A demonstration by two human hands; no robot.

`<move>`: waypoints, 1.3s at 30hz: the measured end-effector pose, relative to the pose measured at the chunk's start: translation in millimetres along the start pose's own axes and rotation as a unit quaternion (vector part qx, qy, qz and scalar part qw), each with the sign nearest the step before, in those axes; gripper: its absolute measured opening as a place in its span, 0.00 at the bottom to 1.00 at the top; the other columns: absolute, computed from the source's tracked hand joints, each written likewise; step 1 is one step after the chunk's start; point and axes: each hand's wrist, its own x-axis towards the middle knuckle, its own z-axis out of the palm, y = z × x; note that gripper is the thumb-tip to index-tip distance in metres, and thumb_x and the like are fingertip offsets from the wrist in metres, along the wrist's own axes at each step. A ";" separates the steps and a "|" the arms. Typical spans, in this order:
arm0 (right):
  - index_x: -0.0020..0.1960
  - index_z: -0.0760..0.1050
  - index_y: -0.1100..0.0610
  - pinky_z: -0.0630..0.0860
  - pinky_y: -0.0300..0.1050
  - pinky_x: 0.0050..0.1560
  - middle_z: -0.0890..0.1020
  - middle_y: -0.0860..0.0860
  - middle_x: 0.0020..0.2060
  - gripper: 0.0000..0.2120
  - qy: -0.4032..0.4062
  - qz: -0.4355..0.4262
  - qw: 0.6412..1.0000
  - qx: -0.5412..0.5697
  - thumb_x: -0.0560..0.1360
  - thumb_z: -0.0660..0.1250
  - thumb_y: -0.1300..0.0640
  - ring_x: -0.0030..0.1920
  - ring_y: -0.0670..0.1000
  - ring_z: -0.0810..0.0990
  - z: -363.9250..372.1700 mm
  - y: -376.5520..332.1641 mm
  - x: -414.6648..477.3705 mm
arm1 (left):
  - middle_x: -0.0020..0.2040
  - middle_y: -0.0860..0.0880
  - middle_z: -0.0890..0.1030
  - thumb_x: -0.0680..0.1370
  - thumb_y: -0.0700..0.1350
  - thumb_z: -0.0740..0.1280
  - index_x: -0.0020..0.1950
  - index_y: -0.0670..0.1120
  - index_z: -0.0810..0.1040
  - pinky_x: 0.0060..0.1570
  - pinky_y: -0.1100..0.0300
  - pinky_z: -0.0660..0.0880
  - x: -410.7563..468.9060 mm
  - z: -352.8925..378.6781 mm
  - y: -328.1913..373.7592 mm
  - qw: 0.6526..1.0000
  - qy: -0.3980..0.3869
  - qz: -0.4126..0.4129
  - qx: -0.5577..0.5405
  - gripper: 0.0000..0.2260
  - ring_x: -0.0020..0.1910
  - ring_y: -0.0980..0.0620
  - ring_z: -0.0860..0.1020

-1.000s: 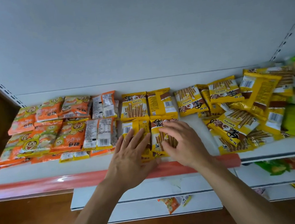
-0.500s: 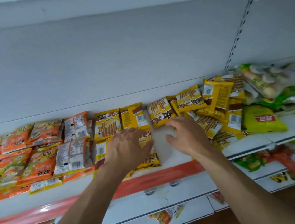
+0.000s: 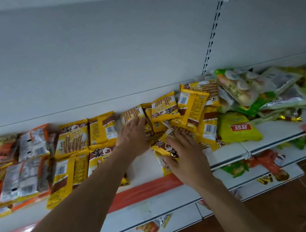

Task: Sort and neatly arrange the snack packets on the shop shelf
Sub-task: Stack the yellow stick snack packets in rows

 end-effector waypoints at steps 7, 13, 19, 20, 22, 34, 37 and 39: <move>0.63 0.77 0.48 0.72 0.40 0.40 0.82 0.44 0.50 0.19 0.044 -0.006 0.997 0.070 0.76 0.60 0.43 0.48 0.48 0.79 -42.3 -4.0 13.0 | 0.66 0.49 0.78 0.74 0.48 0.66 0.71 0.52 0.71 0.60 0.52 0.70 -5.6 -0.3 -1.2 0.989 0.142 0.012 -0.035 0.24 0.63 0.45 0.75; 0.50 0.77 0.42 0.64 0.38 0.28 0.77 0.44 0.30 0.08 0.042 0.071 0.968 0.237 0.78 0.60 0.45 0.31 0.43 0.74 -66.3 -7.8 27.1 | 0.78 0.48 0.59 0.75 0.52 0.67 0.78 0.53 0.57 0.73 0.46 0.61 -4.6 -2.8 -6.7 0.999 0.034 0.031 -0.013 0.34 0.77 0.46 0.57; 0.41 0.79 0.41 0.76 0.50 0.41 0.82 0.47 0.39 0.11 0.082 0.147 0.916 0.364 0.79 0.60 0.46 0.39 0.47 0.80 -65.3 -22.5 22.9 | 0.74 0.51 0.69 0.74 0.40 0.65 0.76 0.52 0.62 0.63 0.51 0.69 -5.8 3.7 -7.2 0.995 0.089 0.034 -0.014 0.31 0.70 0.47 0.68; 0.42 0.80 0.41 0.76 0.51 0.42 0.84 0.48 0.39 0.12 0.094 0.169 0.895 0.402 0.80 0.61 0.48 0.41 0.49 0.82 -65.6 -23.7 22.3 | 0.73 0.51 0.70 0.74 0.41 0.65 0.76 0.52 0.64 0.62 0.52 0.70 -7.1 4.1 -9.4 0.993 0.109 0.044 -0.018 0.30 0.69 0.47 0.70; 0.43 0.82 0.46 0.77 0.45 0.39 0.85 0.46 0.39 0.11 0.110 0.222 0.834 0.493 0.80 0.62 0.51 0.41 0.47 0.85 -65.8 -25.2 22.6 | 0.70 0.52 0.74 0.75 0.42 0.65 0.74 0.52 0.69 0.61 0.53 0.70 -9.5 2.9 -13.5 0.988 0.132 0.062 -0.045 0.26 0.67 0.47 0.72; 0.42 0.84 0.47 0.80 0.41 0.46 0.85 0.46 0.47 0.14 0.086 0.203 0.628 0.746 0.78 0.64 0.60 0.50 0.46 0.84 -43.4 -70.2 46.3 | 0.26 0.60 0.72 0.78 0.41 0.62 0.46 0.58 0.81 0.23 0.70 0.62 -63.2 -68.9 -78.5 0.848 0.293 -0.032 -0.441 0.13 0.23 0.60 0.67; 0.44 0.82 0.47 0.78 0.45 0.50 0.85 0.45 0.45 0.10 0.079 0.169 0.696 0.694 0.79 0.64 0.58 0.49 0.45 0.84 -23.0 -101.5 64.6 | 0.42 0.62 0.83 0.79 0.43 0.63 0.60 0.54 0.81 0.34 0.76 0.69 -84.1 -75.5 -116.5 0.861 0.355 -0.030 -0.362 0.13 0.36 0.64 0.77; 0.45 0.81 0.44 0.77 0.45 0.48 0.85 0.45 0.43 0.09 0.094 0.133 0.795 0.584 0.79 0.65 0.55 0.46 0.46 0.83 -3.9 -121.6 77.5 | 0.55 0.53 0.84 0.79 0.41 0.64 0.63 0.51 0.81 0.45 0.77 0.71 -93.8 -75.0 -140.1 0.888 0.383 -0.019 -0.255 0.14 0.49 0.59 0.80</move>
